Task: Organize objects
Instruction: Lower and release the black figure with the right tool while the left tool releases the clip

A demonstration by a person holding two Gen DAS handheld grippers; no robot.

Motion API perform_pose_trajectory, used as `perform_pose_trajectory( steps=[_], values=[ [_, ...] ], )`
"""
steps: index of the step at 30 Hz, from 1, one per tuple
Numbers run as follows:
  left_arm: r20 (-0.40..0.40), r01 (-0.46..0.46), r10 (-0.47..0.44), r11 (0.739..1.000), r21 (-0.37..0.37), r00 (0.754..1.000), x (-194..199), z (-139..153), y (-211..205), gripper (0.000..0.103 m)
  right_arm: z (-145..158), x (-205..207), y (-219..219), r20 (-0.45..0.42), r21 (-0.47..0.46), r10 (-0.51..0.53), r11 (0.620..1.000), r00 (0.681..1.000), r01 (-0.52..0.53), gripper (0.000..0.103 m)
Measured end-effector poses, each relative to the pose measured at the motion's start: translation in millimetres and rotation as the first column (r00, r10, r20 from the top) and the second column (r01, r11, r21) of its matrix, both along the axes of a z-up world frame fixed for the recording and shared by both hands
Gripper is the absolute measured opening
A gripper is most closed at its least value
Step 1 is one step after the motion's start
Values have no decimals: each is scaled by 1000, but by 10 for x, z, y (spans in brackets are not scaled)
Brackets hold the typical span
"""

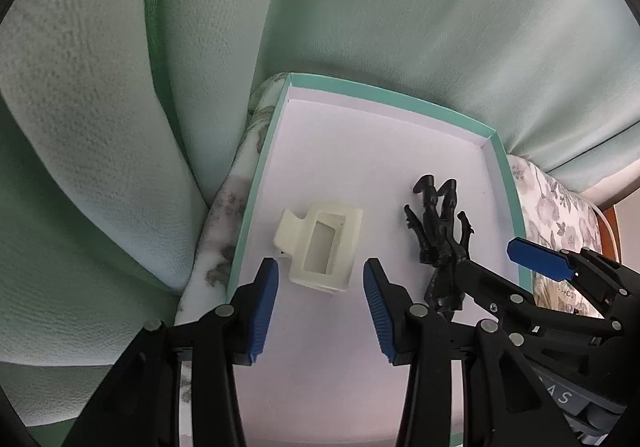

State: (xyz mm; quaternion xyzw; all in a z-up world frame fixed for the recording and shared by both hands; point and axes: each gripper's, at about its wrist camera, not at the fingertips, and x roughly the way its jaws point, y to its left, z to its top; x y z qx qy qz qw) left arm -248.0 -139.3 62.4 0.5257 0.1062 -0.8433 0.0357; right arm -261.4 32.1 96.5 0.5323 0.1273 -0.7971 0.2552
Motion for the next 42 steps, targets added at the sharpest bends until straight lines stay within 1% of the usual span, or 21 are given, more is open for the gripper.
perform_pose_trajectory(
  steps=[5, 7, 8, 9, 12, 13, 14, 15, 17, 18, 19, 20, 21, 23, 25, 27, 30, 37, 40, 42],
  values=[
    [-22, -9, 9, 1000, 0, 1000, 143, 133, -15, 46, 156, 75, 70, -11, -22, -12, 1000, 1000, 12, 63],
    [-24, -8, 8, 1000, -6, 1000, 126, 165, 27, 49, 190, 98, 101, -13, -29, -19, 999, 1000, 19, 64],
    [-25, -10, 10, 1000, -12, 1000, 143, 177, 38, 51, 195, 111, 114, -15, -31, -21, 999, 1000, 20, 67],
    [-24, -13, 12, 1000, -18, 1000, 69, 202, 22, 53, 210, 130, 135, -15, -33, -20, 999, 1000, 20, 69],
    [-19, -21, 20, 999, -35, 1000, 77, 208, 18, 55, 164, 157, 98, -19, -34, -17, 999, 1000, 16, 77],
    [-16, -24, 23, 999, -40, 1000, 107, 226, -6, 58, 154, 165, 113, -20, -35, -17, 999, 1000, 16, 80],
    [-14, -29, 28, 999, -46, 999, 118, 231, -8, 60, 155, 173, 127, -22, -37, -19, 999, 1000, 18, 84],
    [-15, -34, 33, 998, -54, 999, 158, 236, -18, 64, 156, 180, 143, -26, -36, -24, 999, 999, 23, 86],
    [-14, -42, 41, 997, -70, 999, 180, 244, -26, 67, 146, 170, 156, -30, -38, -37, 999, 999, 36, 94],
    [-12, -44, 43, 996, -71, 999, 200, 245, -41, 71, 153, 172, 183, -29, -43, -45, 998, 999, 44, 95],
    [-13, -47, 47, 996, -70, 999, 208, 244, -49, 78, 145, 162, 195, -27, -49, -53, 997, 998, 51, 99],
    [-17, -55, 54, 996, -72, 998, 214, 240, -51, 80, 134, 149, 201, -25, -53, -62, 997, 998, 60, 103],
    [-23, -63, 61, 995, -73, 998, 208, 232, -49, 83, 68, 95, 129, -26, -56, -70, 996, 997, 69, 103],
    [-27, -76, 74, 994, -76, 997, 234, 229, -55, 87, 67, 84, 155, -27, -55, -81, 995, 996, 79, 103],
    [-31, -85, 83, 993, -82, 996, 254, 222, -69, 96, 79, 92, 199, -28, -53, -91, 995, 995, 89, 103],
    [-43, -98, 94, 990, -97, 995, 275, 225, -78, 102, 81, 91, 227, -29, -55, -101, 993, 994, 100, 103],
    [-62, -106, 100, 989, -107, 993, 300, 239, -79, 103, 96, 99, 269, -30, -58, -111, 992, 993, 109, 103],
    [-71, -92, 84, 990, -111, 994, 343, 297, -4, 103, 137, 160, 337, -27, -72, -120, 990, 992, 118, 103],
    [-76, -93, 85, 989, -111, 993, 376, 356, 15, 103, 200, 208, 400, -35, -77, -126, 989, 991, 123, 103],
    [-94, -91, 80, 989, -114, 992, 406, 426, 41, 103, 265, 244, 466, -43, -86, -140, 987, 989, 136, 103]
  ],
)
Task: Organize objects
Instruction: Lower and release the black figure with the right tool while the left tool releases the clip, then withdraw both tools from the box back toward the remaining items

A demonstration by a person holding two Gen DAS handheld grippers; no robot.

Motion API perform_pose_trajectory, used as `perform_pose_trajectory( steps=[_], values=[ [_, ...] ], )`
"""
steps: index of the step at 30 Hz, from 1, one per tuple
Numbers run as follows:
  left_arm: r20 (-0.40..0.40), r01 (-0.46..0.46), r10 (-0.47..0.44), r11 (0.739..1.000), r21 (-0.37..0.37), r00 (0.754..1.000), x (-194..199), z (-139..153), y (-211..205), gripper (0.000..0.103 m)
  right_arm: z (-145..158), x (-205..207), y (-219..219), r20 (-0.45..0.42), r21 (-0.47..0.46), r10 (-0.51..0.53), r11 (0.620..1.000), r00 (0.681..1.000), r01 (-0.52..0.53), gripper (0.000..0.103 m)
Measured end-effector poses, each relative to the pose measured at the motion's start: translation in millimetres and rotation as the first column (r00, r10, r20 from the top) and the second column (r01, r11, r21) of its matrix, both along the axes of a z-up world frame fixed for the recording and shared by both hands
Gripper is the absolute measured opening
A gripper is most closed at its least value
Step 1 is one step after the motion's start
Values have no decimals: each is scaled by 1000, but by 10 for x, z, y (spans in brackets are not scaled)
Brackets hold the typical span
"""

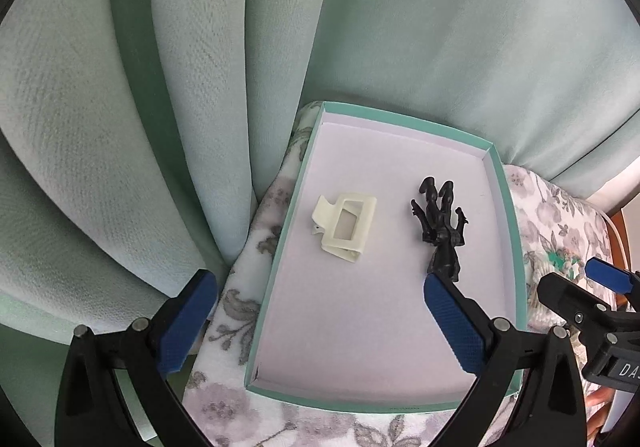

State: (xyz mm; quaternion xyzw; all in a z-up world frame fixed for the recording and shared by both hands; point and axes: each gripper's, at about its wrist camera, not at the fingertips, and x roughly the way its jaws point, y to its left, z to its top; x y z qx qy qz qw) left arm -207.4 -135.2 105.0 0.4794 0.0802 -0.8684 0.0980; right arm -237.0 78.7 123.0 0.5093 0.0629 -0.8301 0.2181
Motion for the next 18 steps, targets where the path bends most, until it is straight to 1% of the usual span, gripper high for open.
perform_pose_trajectory(
  steps=[4, 10, 15, 18],
  values=[
    [-51, 12, -12, 1000, 2, 999, 135, 174, 90, 103, 178, 100, 166, -27, -24, -27, 999, 999, 26, 103],
    [-90, 47, -46, 999, 13, 995, 325, 369, 303, 103, 431, 334, 431, -68, -38, -34, 999, 997, 32, 103],
    [-119, 82, -80, 997, 11, 990, 658, 493, 523, 103, 553, 603, 718, -95, -68, -53, 997, 994, 46, 103],
    [-133, 97, -92, 995, 30, 987, 840, 554, 651, 103, 607, 784, 909, -117, -85, -58, 995, 991, 48, 103]
  ],
)
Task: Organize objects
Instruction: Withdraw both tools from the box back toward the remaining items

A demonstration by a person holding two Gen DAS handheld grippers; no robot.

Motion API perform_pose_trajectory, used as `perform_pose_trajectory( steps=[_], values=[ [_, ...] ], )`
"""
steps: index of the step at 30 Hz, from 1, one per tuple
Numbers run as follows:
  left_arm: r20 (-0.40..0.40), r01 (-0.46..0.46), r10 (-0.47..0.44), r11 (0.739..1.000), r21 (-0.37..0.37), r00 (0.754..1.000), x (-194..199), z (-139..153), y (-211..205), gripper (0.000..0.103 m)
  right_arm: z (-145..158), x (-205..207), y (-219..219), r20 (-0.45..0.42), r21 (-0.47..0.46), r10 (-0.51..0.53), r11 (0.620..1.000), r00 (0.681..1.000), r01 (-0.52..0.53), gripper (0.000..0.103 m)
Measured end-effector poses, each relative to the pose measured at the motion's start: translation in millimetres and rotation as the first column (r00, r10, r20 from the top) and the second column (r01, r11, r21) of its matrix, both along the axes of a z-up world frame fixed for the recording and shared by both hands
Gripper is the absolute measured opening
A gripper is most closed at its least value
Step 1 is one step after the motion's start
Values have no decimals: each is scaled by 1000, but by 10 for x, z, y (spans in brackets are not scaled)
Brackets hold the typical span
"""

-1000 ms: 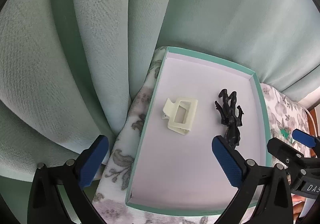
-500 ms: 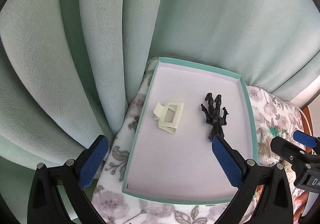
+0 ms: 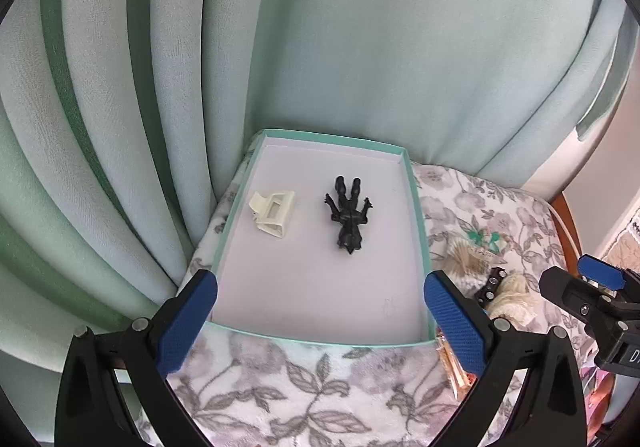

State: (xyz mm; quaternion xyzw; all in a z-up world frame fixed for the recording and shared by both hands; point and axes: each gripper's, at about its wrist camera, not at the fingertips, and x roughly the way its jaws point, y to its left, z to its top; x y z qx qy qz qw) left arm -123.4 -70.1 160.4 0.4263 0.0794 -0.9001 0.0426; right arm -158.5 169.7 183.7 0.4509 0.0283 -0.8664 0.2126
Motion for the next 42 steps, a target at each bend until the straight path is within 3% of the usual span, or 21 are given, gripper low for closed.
perform_pose_trajectory(
  steps=[10, 21, 31, 36, 42],
  values=[
    [-4, 23, -23, 998, 61, 1000, 498, -3, 443, 103, 38, 505, 737, -17, -67, -101, 993, 995, 100, 103],
    [88, 17, -22, 998, 66, 996, 806, -357, 702, 103, -524, 844, 1198, 109, -127, -228, 962, 967, 241, 103],
    [181, -1, -7, 999, 41, 983, 791, -759, 658, 103, -1155, 972, 943, 216, -66, -222, 968, 951, 241, 103],
    [200, -18, 12, 999, 30, 980, 760, -856, 587, 103, -1280, 936, 771, 222, -38, -208, 974, 953, 221, 103],
    [228, -30, 14, 997, 69, 974, 682, -967, 519, 103, -1382, 870, 605, 221, -5, -192, 980, 956, 198, 99]
  ],
)
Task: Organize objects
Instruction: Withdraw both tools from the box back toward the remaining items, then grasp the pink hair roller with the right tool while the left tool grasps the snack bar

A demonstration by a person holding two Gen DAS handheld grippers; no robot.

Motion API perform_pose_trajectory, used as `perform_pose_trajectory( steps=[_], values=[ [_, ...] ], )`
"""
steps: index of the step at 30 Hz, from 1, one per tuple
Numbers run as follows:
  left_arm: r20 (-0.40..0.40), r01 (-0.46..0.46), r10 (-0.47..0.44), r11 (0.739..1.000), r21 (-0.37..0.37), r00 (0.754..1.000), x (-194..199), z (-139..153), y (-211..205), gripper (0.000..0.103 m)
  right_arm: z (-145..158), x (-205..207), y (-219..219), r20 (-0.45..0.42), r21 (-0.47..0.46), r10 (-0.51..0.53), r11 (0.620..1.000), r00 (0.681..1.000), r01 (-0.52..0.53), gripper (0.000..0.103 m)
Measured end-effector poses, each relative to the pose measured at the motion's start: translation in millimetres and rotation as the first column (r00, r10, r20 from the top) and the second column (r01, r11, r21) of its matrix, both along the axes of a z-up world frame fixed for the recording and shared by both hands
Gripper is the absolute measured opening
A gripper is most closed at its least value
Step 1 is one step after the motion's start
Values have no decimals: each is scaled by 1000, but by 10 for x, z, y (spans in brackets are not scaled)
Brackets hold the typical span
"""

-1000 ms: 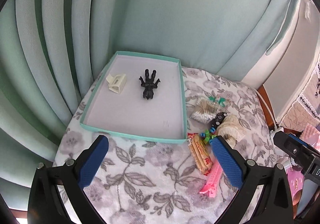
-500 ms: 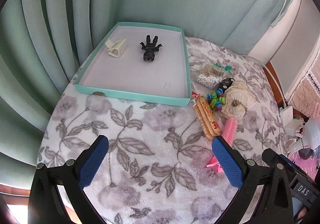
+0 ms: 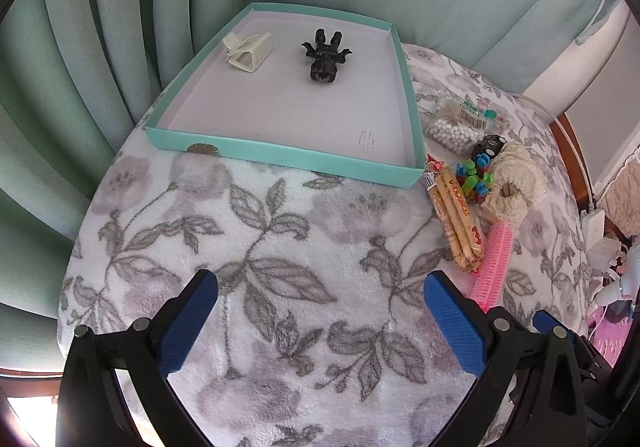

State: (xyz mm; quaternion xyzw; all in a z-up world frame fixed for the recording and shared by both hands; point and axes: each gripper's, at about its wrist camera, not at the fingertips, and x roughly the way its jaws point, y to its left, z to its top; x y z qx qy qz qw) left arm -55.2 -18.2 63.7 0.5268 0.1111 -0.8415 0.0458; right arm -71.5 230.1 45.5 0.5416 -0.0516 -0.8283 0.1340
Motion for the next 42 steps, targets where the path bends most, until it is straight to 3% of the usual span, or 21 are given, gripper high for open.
perform_pose_trajectory(
  steps=[23, 42],
  values=[
    [33, 159, -163, 982, 99, 986, -529, -157, 423, 102, -183, -140, -161, -23, 81, 29, 996, 999, -27, 92],
    [78, 259, -267, 961, 98, 960, -818, -328, 743, 83, -208, -136, -165, -53, 129, 37, 991, 998, -30, 88]
  ],
)
